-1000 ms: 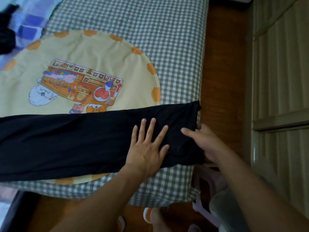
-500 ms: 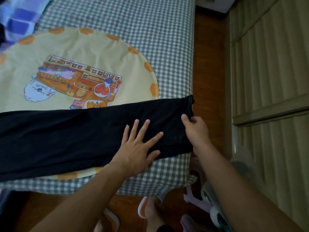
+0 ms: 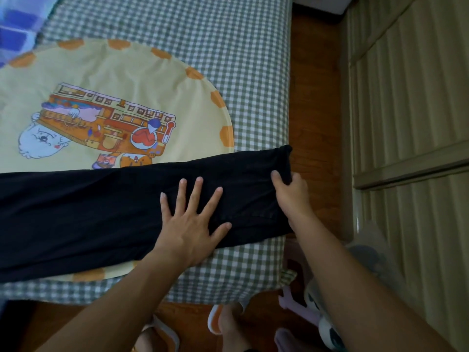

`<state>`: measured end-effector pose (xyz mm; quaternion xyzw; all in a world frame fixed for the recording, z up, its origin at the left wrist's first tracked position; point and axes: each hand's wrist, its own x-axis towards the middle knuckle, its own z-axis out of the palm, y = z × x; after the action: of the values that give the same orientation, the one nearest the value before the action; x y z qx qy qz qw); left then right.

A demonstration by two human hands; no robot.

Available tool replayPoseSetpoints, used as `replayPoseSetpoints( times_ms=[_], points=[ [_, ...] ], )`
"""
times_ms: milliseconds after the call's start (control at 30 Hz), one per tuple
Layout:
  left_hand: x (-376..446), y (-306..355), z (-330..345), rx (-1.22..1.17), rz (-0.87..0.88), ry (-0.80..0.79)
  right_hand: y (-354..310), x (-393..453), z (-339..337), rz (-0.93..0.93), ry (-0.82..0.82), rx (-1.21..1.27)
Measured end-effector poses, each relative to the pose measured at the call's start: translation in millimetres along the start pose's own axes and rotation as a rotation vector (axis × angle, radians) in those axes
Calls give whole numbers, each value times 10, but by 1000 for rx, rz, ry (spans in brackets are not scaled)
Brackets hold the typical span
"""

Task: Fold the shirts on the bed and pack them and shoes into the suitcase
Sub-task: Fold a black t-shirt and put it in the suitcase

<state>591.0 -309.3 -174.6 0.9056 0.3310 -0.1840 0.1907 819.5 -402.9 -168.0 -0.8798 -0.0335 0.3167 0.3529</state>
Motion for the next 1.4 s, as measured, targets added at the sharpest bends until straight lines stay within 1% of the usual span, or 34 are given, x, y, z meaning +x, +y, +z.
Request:
replayPoseSetpoints(
  times_ms=[133, 167, 200, 233, 267, 300, 367, 400, 467, 533, 600, 633, 700, 733, 767, 800, 867, 900, 933, 1000, 1067, 1100, 1133, 1167, 1233, 1267, 1333, 1400],
  points=[
    [13, 26, 5, 57, -13, -23, -31, 0, -283, 110, -341, -7],
    [12, 37, -23, 58, -14, -30, -31, 4, -323, 126, -398, 11],
    [1, 37, -67, 32, -7, -42, -66, -28, -354, 125, -419, 50],
    [-31, 34, -150, -44, 3, -41, -128, -77, -378, 101, -427, 91],
    [-76, 2, -230, -182, 5, -13, -232, -154, -407, 51, -420, 96],
    [-157, -50, -336, -399, -11, 49, -361, -250, -439, -15, -425, 78],
    [-441, -235, -573, -929, -144, 209, -669, -521, -475, -147, -475, 30],
    [-623, -374, -652, -1141, -228, 286, -825, -675, -465, -200, -517, 18],
    [-1004, -714, -733, -1394, -398, 404, -1096, -1007, -296, -259, -570, -11],
    [-1310, -1080, -703, -1504, -530, 470, -1259, -1295, 106, -323, -536, -134],
    [-1505, -1408, -605, -1508, -629, 482, -1294, -1532, 652, -381, -504, -273],
    [-1572, -1540, -551, -1491, -656, 472, -1270, -1628, 922, -376, -521, -305],
    [-1662, -1725, -469, -1432, -659, 438, -1140, -1760, 1365, -344, -575, -377],
    [-1688, -1779, -442, -1381, -633, 412, -1081, -1804, 1495, -380, -554, -473],
    [-1704, -1810, -423, -1301, -601, 386, -1031, -1812, 1566, -449, -481, -580],
    [-1703, -1822, -396, -1207, -570, 361, -995, -1799, 1596, -538, -365, -657],
    [-1655, -1795, -354, -1007, -503, 311, -974, -1698, 1595, -764, -100, -681],
    [-1624, -1786, -323, -906, -463, 285, -977, -1626, 1620, -865, -20, -686],
    [-1584, -1780, -292, -799, -431, 259, -988, -1537, 1659, -919, 1, -717],
    [-1525, -1805, -243, -645, -433, 227, -1001, -1339, 1766, -911, -99, -838],
    [-1510, -1841, -194, -523, -415, 265, -1006, -1169, 1884, -869, -195, -919],
    [-1520, -1830, -195, -506, -402, 294, -1026, -1083, 1933, -872, -209, -914],
    [-1520, -1792, -200, -562, -399, 306, -1073, -1005, 1966, -881, -200, -892],
    [-1503, -1710, -245, -710, -437, 284, -1131, -926, 1988, -889, -183, -877],
    [-1363, -1490, -330, -1120, -584, 157, -1275, -814, 2012, -875, -192, -911],
    [-1272, -1395, -343, -1240, -627, 122, -1347, -813, 2012, -881, -215, -932],
    [-1100, -1240, -341, -1302, -633, 118, -1412, -829, 1980, -903, -259, -885],
    [-1006, -1163, -333, -1352, -653, 171, -1456, -879, 1901, -897, -346, -784]
  ],
)
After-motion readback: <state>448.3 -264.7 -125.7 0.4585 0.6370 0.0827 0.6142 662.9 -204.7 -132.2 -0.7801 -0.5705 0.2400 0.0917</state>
